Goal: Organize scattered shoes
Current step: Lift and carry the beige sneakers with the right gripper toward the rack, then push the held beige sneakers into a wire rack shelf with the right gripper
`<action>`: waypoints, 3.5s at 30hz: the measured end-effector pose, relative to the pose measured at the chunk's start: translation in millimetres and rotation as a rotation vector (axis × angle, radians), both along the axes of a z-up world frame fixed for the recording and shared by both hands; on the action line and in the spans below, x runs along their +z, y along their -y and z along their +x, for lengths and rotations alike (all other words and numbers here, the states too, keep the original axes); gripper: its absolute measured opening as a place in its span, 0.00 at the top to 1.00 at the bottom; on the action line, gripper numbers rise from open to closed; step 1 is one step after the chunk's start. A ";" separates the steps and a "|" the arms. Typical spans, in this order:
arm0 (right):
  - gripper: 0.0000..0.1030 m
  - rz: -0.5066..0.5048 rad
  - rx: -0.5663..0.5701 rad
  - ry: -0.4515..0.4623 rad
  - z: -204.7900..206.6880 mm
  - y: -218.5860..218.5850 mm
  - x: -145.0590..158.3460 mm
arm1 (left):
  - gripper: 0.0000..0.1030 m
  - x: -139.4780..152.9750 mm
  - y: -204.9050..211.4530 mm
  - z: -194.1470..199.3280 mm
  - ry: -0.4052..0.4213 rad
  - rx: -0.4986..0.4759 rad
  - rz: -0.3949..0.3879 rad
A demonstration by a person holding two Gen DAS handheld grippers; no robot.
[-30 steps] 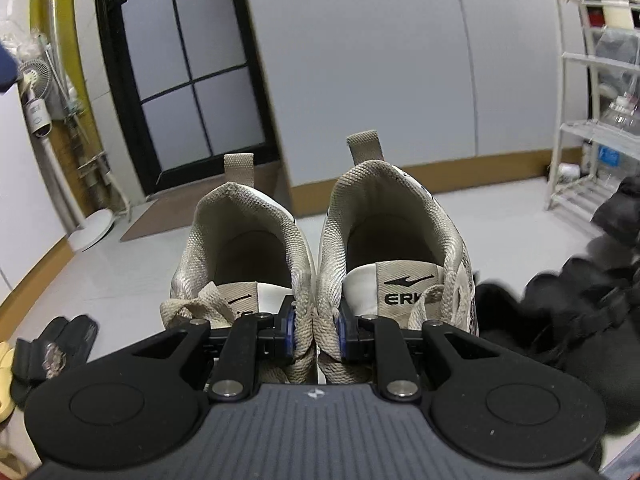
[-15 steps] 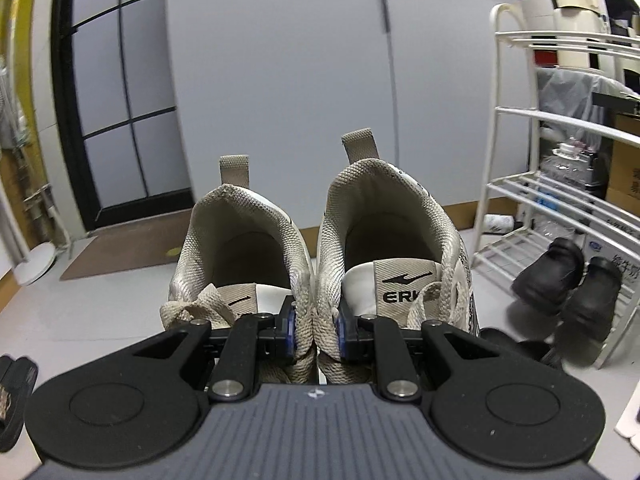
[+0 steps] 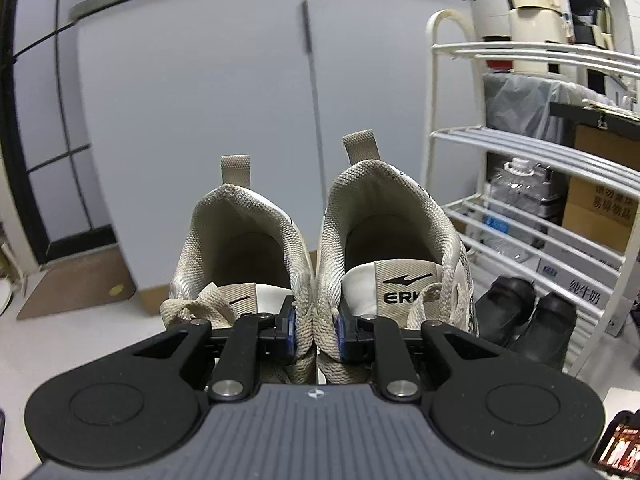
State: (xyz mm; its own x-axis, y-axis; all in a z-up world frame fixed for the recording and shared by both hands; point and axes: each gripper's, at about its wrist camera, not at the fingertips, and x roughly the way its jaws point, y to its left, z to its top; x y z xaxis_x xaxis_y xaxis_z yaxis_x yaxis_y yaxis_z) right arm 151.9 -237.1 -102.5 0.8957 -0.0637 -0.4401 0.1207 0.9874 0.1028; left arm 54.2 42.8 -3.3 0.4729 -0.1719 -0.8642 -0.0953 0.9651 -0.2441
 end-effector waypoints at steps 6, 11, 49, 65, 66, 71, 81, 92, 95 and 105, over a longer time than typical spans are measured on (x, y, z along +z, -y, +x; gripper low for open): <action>0.80 0.023 -0.066 0.011 33.1 35.2 23.8 | 0.05 -8.5 2.9 2.7 -0.038 0.004 0.004; 0.80 0.030 -0.122 0.014 60.2 68.8 32.8 | 0.05 -14.4 8.2 5.0 -0.061 -0.007 0.019; 0.80 0.122 -0.419 -0.129 183.8 229.0 -46.3 | 0.05 -48.1 37.8 21.4 -0.172 -0.098 0.026; 0.80 0.095 -0.718 -0.037 194.4 291.4 -48.7 | 0.05 -58.7 40.0 22.9 -0.212 -0.111 0.004; 0.80 0.098 -0.739 -0.026 195.6 295.4 -48.4 | 0.05 -60.5 39.4 23.0 -0.218 -0.107 0.006; 0.79 0.170 -0.861 0.021 198.2 317.1 -50.6 | 0.05 -71.6 37.1 24.1 -0.254 -0.095 0.003; 0.75 0.085 -0.895 0.047 208.4 343.1 -72.4 | 0.05 -99.5 33.6 25.3 -0.335 -0.087 0.028; 0.44 0.033 -0.833 0.052 212.6 325.6 -70.3 | 0.05 -95.8 46.7 32.2 -0.322 -0.130 0.042; 0.41 -0.022 -0.842 0.036 215.3 313.3 -69.3 | 0.05 -87.7 45.9 33.6 -0.298 -0.144 0.056; 0.01 -0.002 -0.732 0.065 201.0 286.2 -50.3 | 0.05 -77.5 42.8 26.1 -0.255 -0.116 0.071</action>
